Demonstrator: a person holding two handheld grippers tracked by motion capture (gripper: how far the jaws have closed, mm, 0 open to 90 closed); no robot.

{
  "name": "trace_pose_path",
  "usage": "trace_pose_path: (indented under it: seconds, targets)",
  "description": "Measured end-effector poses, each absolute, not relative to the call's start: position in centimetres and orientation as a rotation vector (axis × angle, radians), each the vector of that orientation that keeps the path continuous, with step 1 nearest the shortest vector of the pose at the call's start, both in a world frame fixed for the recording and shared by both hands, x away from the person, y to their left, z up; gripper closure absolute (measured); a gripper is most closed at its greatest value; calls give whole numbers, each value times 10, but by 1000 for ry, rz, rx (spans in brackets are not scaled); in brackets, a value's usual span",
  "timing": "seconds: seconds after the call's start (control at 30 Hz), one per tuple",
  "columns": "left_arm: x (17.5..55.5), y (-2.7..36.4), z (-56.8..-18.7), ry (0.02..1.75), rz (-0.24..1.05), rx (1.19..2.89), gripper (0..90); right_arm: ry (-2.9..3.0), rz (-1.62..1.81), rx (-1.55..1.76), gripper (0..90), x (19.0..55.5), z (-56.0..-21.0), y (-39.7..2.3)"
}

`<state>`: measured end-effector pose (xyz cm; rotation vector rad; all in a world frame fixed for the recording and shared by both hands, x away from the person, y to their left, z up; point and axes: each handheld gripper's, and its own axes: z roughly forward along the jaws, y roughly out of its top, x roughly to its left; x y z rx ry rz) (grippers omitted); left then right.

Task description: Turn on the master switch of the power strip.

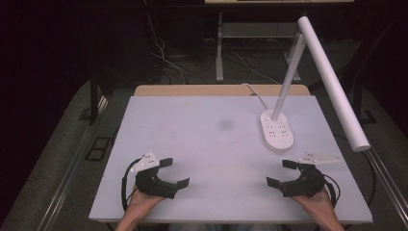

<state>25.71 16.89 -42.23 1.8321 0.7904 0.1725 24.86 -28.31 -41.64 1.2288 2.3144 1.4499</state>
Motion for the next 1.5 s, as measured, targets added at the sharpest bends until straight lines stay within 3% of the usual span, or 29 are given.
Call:
trace_pose_path:
  seconds: [1.5]
  targets:
    - [259, 170, -425, 805, 167, 1852, 0, 2364, 1391, 1241, 1, 255, -400, -288]
